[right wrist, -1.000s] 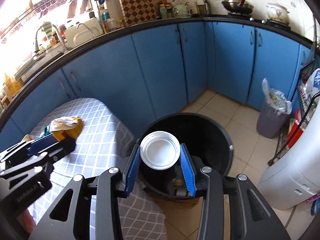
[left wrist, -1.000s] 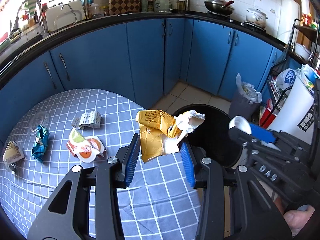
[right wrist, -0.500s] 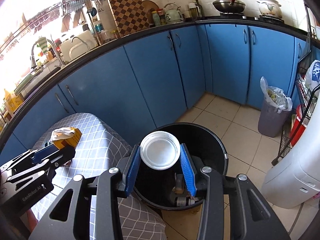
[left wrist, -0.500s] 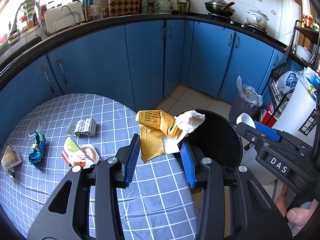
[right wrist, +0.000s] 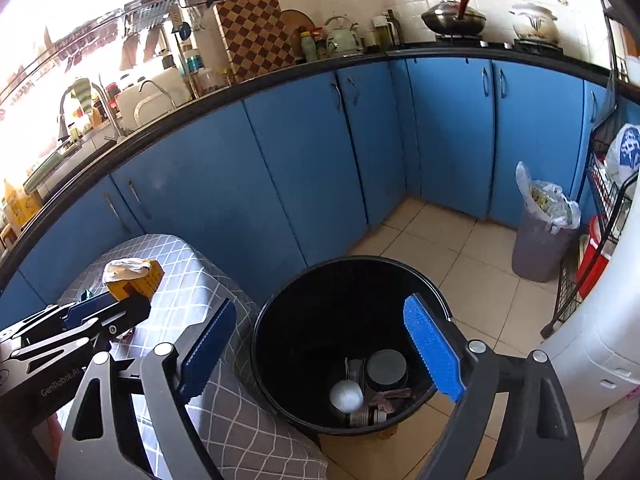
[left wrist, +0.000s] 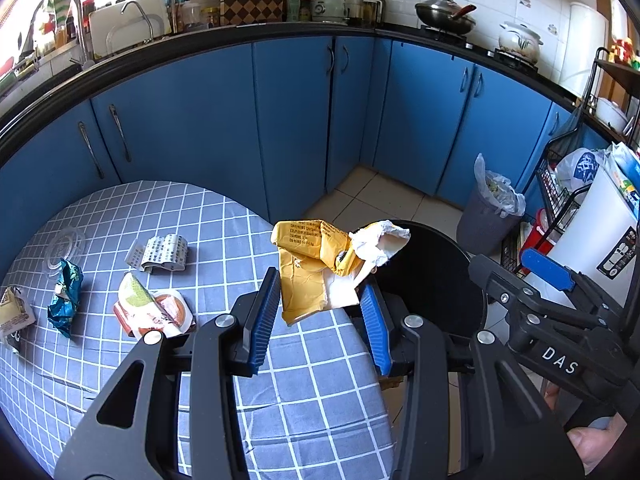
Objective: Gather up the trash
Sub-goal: 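Open the left gripper to drop the yellow wrapper into the bin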
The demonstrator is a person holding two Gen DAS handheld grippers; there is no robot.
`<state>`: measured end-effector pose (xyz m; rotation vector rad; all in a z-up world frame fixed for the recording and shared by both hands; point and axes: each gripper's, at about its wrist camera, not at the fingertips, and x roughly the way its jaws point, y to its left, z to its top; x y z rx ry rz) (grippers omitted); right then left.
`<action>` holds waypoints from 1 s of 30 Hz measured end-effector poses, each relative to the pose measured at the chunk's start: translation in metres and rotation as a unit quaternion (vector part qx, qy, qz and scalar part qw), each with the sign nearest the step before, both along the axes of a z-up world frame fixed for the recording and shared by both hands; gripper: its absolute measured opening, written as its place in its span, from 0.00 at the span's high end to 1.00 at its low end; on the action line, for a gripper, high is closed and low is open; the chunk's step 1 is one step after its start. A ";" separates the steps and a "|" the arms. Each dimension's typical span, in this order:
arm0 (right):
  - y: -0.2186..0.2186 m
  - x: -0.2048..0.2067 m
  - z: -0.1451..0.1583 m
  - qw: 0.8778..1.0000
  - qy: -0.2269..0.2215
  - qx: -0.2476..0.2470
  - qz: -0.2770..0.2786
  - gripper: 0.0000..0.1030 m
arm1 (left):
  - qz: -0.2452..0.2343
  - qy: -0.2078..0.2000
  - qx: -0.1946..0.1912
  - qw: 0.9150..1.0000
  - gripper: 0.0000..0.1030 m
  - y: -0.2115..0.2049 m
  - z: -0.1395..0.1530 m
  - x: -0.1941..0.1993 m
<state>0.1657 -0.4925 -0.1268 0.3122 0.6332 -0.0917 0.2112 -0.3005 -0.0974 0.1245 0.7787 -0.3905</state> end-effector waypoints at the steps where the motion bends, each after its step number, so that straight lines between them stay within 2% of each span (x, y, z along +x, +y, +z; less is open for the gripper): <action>1: -0.002 -0.001 -0.002 1.000 0.002 0.002 -0.002 0.19 | -0.002 0.001 -0.002 1.000 0.60 0.000 0.000 0.000; 10: -0.018 -0.010 -0.016 0.999 0.015 0.031 -0.014 0.19 | -0.017 0.010 -0.023 1.000 0.60 -0.005 0.001 -0.001; 26: -0.037 -0.020 -0.025 0.998 0.016 0.041 -0.041 0.19 | -0.053 -0.006 -0.006 0.999 0.57 -0.049 0.007 -0.004; 29: -0.036 -0.019 -0.026 0.998 0.017 0.042 -0.041 0.19 | -0.063 -0.011 -0.003 0.998 0.49 -0.061 0.009 -0.002; 30: -0.036 -0.019 -0.027 0.998 0.018 0.041 -0.040 0.19 | -0.066 -0.013 -0.003 0.998 0.38 -0.063 0.011 -0.001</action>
